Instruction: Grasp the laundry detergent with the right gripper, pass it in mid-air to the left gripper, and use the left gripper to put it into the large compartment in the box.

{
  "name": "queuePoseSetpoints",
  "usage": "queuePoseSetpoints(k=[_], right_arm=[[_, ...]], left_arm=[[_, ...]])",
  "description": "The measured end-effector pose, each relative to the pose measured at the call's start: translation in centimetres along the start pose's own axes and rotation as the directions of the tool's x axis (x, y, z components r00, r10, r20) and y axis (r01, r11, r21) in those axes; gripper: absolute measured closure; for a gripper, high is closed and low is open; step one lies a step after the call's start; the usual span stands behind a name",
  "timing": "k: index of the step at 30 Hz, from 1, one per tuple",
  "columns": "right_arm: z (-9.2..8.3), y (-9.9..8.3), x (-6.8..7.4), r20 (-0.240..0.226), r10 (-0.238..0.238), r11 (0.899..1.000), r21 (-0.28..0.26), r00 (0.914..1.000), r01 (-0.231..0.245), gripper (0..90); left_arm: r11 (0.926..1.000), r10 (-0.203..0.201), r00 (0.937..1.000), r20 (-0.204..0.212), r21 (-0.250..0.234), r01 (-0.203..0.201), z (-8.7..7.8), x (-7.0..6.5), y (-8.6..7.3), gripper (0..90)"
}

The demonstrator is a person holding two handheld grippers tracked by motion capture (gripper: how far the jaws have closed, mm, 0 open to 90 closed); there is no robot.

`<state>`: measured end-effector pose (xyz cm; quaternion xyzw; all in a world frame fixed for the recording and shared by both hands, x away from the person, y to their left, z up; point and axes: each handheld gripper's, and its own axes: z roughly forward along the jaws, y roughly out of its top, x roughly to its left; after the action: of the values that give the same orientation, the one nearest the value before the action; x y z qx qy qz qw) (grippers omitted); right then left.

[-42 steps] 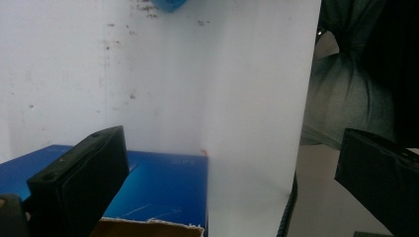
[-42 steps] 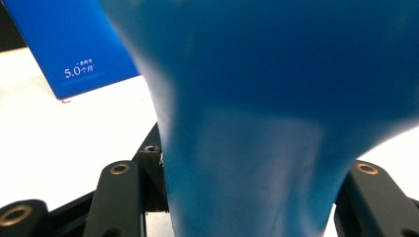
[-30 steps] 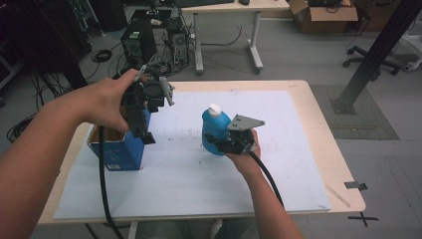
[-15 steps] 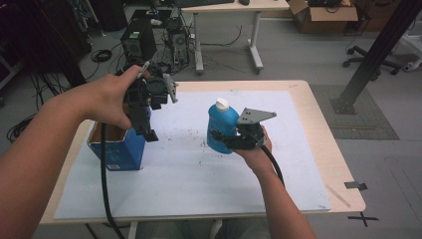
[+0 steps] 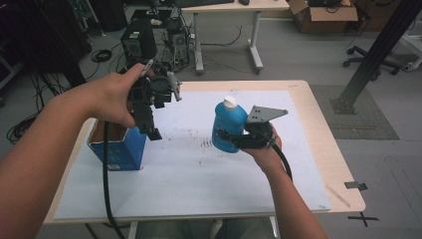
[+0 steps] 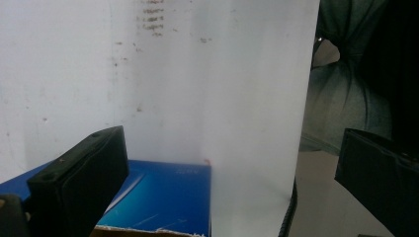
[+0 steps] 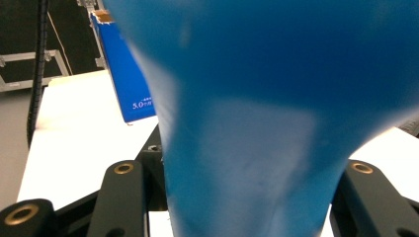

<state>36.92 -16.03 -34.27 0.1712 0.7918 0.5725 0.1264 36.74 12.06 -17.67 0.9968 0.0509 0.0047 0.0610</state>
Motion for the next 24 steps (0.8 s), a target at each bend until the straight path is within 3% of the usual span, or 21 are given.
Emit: queuePoseSetpoints(k=[5,13,15,23,24], right_arm=[[-0.6,0.3,-0.1,-0.016,0.005,1.0,0.001,0.9999,-0.005,46.4],[-1.6,1.0,0.1,-0.086,-0.025,1.0,0.002,0.996,0.025,46.4],[-1.6,1.3,0.5,-0.125,-0.038,0.999,0.009,0.9914,0.04,46.4],[-1.2,1.8,1.3,-0.196,-0.08,0.996,0.024,0.9774,0.086,46.5],[-1.1,2.0,1.6,-0.216,-0.086,0.995,0.028,0.9726,0.094,46.6]], left_arm=[[1.0,0.004,1.0,0.004,-0.001,-0.004,-0.2,0.0,0.4,0.1],[0.9998,0.018,0.9997,0.015,-0.003,-0.018,-0.6,-0.3,1.3,0.1],[0.9998,0.02,0.9997,0.016,0.0,-0.02,-0.7,-0.4,1.6,0.1],[0.9996,0.026,0.9994,0.022,0.006,-0.027,-0.8,-0.6,2.1,0.1],[0.9996,0.029,0.9993,0.022,0.007,-0.029,-0.8,-0.7,2.3,0.1]])
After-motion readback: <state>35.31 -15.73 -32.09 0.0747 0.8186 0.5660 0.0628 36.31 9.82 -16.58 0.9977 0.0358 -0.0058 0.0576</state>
